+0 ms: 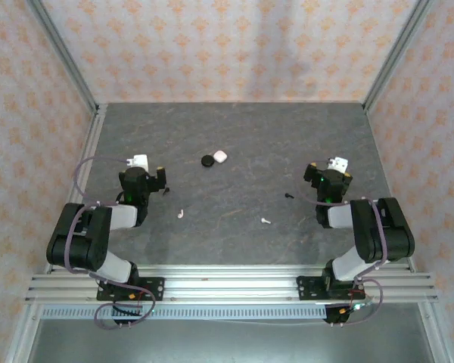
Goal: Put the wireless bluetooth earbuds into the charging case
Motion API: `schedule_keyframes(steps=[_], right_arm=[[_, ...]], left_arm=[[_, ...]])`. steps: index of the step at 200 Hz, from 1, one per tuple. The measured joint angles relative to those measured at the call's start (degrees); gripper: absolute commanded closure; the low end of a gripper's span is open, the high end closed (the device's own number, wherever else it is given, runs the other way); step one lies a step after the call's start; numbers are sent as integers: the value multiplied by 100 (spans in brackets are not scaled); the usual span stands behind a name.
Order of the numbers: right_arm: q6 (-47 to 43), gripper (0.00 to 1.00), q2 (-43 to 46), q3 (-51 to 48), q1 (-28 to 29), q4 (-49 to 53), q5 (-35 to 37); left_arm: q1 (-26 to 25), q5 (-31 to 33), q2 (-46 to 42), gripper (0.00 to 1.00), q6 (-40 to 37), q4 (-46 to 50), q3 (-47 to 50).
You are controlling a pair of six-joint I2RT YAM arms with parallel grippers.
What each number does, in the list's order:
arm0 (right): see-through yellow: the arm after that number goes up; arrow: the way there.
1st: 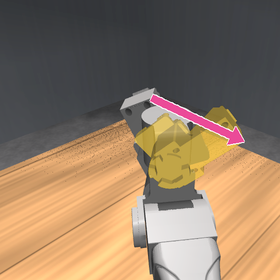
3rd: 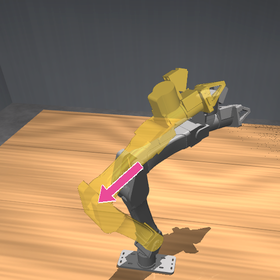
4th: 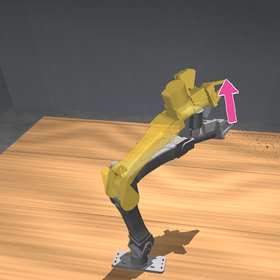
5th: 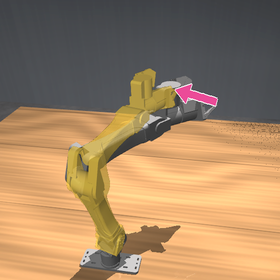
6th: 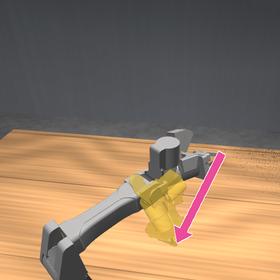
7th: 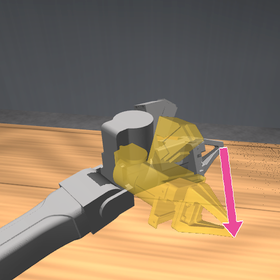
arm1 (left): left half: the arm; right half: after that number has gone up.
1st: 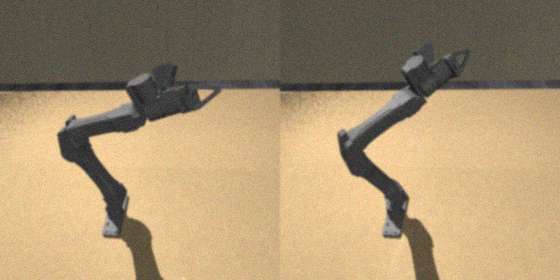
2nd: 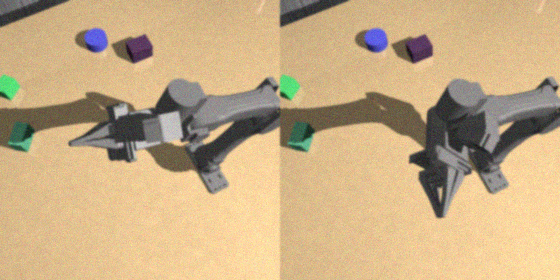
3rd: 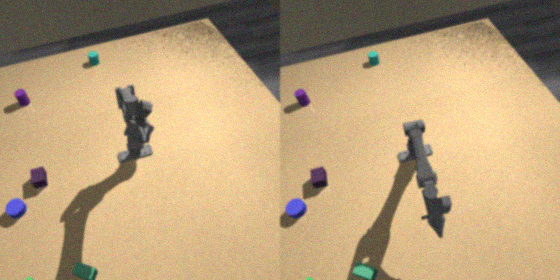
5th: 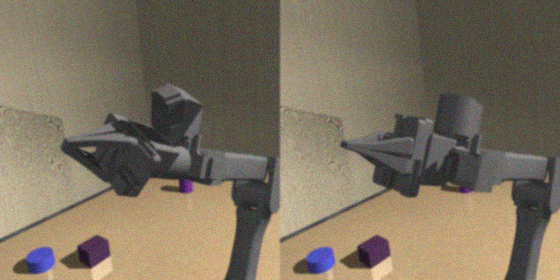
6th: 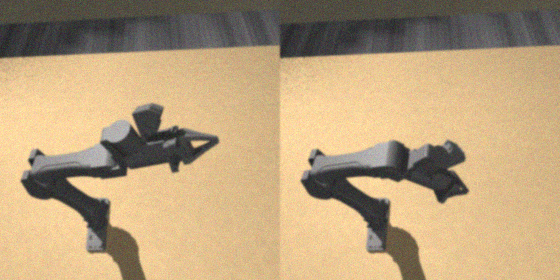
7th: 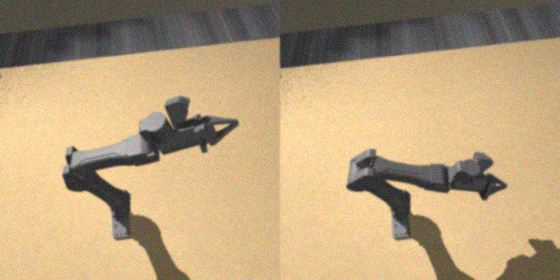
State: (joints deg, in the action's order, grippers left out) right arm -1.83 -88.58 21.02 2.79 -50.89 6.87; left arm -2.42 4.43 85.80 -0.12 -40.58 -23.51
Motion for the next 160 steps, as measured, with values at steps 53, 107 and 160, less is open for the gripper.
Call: schedule_keyframes(steps=[53, 107, 160], right_arm=[[-2, 1, 0, 0, 0, 2, -92], [-2, 1, 0, 0, 0, 4, -92], [-2, 1, 0, 0, 0, 4, -92]], left_arm=[[0, 0, 0, 0, 2, 0, 0], [0, 0, 0, 0, 0, 0, 0], [0, 0, 0, 0, 0, 0, 0]])
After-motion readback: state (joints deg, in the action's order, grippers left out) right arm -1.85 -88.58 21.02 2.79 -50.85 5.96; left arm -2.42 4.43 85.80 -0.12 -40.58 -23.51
